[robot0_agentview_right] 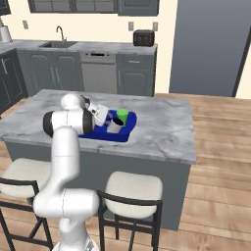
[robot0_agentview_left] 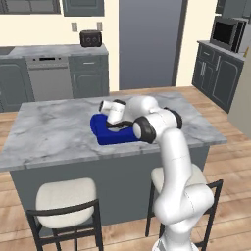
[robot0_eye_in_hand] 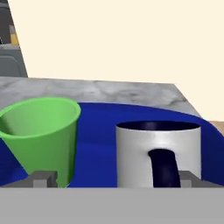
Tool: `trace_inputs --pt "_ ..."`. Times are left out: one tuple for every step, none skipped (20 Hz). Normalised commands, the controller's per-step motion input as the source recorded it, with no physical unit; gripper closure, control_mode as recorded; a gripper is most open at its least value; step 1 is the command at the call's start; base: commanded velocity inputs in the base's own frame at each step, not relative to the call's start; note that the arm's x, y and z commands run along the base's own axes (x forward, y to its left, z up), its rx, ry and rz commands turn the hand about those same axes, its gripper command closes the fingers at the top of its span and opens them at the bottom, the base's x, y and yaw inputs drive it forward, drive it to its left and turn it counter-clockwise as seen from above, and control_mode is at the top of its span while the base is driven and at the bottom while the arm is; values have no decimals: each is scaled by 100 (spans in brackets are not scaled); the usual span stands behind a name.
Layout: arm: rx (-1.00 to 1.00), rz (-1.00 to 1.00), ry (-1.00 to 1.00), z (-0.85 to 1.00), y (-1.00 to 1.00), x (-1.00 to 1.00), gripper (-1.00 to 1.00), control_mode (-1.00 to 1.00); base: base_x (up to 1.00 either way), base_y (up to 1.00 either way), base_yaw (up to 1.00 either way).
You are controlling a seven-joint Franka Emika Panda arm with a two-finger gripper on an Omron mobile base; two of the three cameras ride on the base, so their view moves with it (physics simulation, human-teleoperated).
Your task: There is a tray on the dining counter. Grab the cup, mug, and pitcher and place them on the tray. The pitcher may be placed next to the tray if it cannot fit the tray.
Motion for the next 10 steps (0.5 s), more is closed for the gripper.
trace_inputs --pt "0 -3 0 -38 -27 31 -100 -100 0 0 0" --pt "0 -3 0 -41 -24 27 -100 -100 0 0 0" --pt "0 -2 0 -41 -18 19 -100 -100 0 0 0" --pt "0 -1 2 -41 -10 12 -100 -100 0 0 0" --pt "0 0 5 -41 0 11 -100 -100 0 0 0" --pt "0 0 5 -38 0 3 -100 -100 0 0 0" --pt "0 0 4 -37 0 0 -100 -100 0 0 0" --pt "0 0 5 -39 0 0 -100 -100 0 0 0" --pt "0 0 7 -44 0 0 -100 -100 0 0 0" --pt "0 0 7 -49 0 0 -100 -100 0 0 0"
